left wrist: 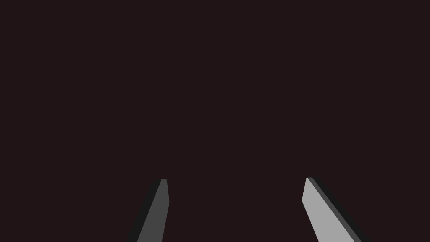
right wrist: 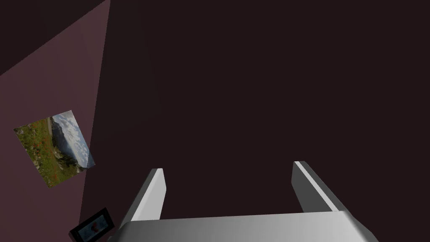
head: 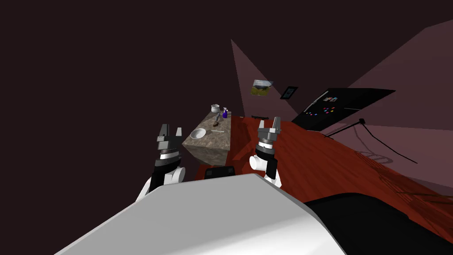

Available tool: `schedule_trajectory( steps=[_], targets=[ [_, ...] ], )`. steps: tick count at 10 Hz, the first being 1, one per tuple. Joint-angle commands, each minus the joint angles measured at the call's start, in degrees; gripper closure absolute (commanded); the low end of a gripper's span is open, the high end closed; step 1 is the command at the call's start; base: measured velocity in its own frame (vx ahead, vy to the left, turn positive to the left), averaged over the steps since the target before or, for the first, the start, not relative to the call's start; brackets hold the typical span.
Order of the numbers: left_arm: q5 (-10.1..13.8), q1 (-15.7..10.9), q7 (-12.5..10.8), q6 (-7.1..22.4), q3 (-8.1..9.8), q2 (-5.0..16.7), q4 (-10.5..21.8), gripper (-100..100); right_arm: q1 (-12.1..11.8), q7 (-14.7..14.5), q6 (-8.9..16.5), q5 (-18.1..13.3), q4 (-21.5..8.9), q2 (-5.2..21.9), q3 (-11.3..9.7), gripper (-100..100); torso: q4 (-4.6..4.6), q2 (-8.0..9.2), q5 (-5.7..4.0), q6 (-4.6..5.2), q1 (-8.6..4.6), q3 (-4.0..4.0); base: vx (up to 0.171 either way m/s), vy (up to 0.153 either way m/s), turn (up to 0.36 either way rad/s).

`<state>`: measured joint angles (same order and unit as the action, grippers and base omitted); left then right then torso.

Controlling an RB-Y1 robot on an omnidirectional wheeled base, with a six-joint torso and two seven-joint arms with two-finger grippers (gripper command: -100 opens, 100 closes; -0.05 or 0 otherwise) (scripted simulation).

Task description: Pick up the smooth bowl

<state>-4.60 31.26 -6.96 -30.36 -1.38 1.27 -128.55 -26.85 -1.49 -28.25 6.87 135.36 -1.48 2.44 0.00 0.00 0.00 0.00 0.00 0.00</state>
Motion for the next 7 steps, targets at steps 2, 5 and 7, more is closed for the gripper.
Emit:
schedule_trajectory(
  steps=[2, 5, 7],
  targets=[
    [0.6, -0.3, -0.9, 2.0, 0.83, 3.1, 0.4, -100, 0.0, 0.0, 0.0, 0.0, 0.0, 0.0, 0.0, 0, 0.01, 0.04, 0.00, 0.01, 0.02, 0.02, -0.024, 0.011, -0.068],
    [2.0, -1.0, -3.1, 6.4, 2.81, 6.9, 1.1, -100, 0.0, 0.0, 0.0, 0.0, 0.0, 0.0, 0.0, 0, 0.05, 0.24, 0.04, 0.01, 0.17, 0.13, -0.065, 0.036, -0.118],
    [3.2, -1.6, -5.2, 9.9, 4.57, 9.1, 1.7, -100, 0.0, 0.0, 0.0, 0.0, 0.0, 0.0, 0.0, 0, 0.07, 0.33, 0.04, 0.02, 0.20, 0.19, -0.088, 0.050, -0.192]
  ],
)
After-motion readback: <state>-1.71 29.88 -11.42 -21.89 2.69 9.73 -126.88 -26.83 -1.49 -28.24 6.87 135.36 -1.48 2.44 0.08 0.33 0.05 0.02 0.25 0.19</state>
